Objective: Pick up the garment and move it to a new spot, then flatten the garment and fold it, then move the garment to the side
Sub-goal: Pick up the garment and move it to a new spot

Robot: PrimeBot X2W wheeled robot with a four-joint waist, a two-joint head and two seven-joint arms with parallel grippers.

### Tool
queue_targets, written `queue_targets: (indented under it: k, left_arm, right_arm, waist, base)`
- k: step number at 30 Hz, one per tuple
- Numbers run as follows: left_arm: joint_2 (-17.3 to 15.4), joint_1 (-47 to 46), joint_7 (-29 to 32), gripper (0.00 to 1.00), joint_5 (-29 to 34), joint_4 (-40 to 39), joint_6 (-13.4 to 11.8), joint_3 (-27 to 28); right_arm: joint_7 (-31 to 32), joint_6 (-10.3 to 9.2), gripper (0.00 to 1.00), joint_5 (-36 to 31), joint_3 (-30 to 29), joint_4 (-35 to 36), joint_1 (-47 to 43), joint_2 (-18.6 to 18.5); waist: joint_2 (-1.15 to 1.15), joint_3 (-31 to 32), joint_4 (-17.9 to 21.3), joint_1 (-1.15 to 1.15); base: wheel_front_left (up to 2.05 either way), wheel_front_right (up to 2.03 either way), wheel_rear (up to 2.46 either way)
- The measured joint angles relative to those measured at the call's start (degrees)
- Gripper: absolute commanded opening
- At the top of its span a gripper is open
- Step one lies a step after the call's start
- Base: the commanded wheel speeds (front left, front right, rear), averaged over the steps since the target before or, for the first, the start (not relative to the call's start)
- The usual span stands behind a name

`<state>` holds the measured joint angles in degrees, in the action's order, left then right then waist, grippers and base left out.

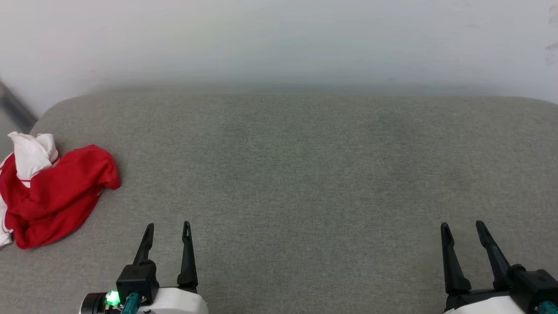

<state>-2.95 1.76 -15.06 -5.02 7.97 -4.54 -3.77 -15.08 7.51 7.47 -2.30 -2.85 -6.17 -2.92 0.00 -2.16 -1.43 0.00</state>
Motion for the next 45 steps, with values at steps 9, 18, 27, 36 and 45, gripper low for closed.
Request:
queue_targets:
  k: [9,18,27,36,45]
  left_arm:
    - [0.03,0.05,-0.01,1.0,-0.8,-0.75,-1.31,0.9]
    - [0.02,0.07,-0.01,1.0,-1.22,-1.2,-2.07,3.13]
    - [0.04,1.06,-0.01,1.0,-1.46,-1.75,-2.82,3.65]
    - [0.04,1.72,-0.01,1.0,-2.66,-3.21,-4.38,4.3]
    - [0.02,0.3,-0.01,1.0,-2.3,-3.09,-3.42,4.98]
  right_arm:
    - [0.0,0.0,1.0,-1.23,0.22,0.73,0.01,0.01]
    - [0.0,0.0,1.0,-3.04,0.82,1.04,-0.31,0.01]
    - [0.0,0.0,1.0,-3.55,1.48,0.93,-0.91,0.0]
    - [0.0,0.0,1.0,-4.47,3.3,0.27,-0.07,0.01]
    - [0.0,0.0,1.0,-5.02,2.75,0.18,0.26,0.02]
  waist:
    - [0.0,-0.35,-5.34,0.0]
    - [0.0,0.0,-14.91,0.0]
    - [0.0,0.83,-22.98,0.0]
    - [0.0,0.12,-27.62,0.0]
    - [0.0,-0.61,-27.61,0.0]
  base:
    - [0.0,0.0,0.0]
    - [0.0,0.0,0.0]
    - [0.0,0.0,0.0]
    - [0.0,0.0,0.0]
    - [0.0,0.0,0.0]
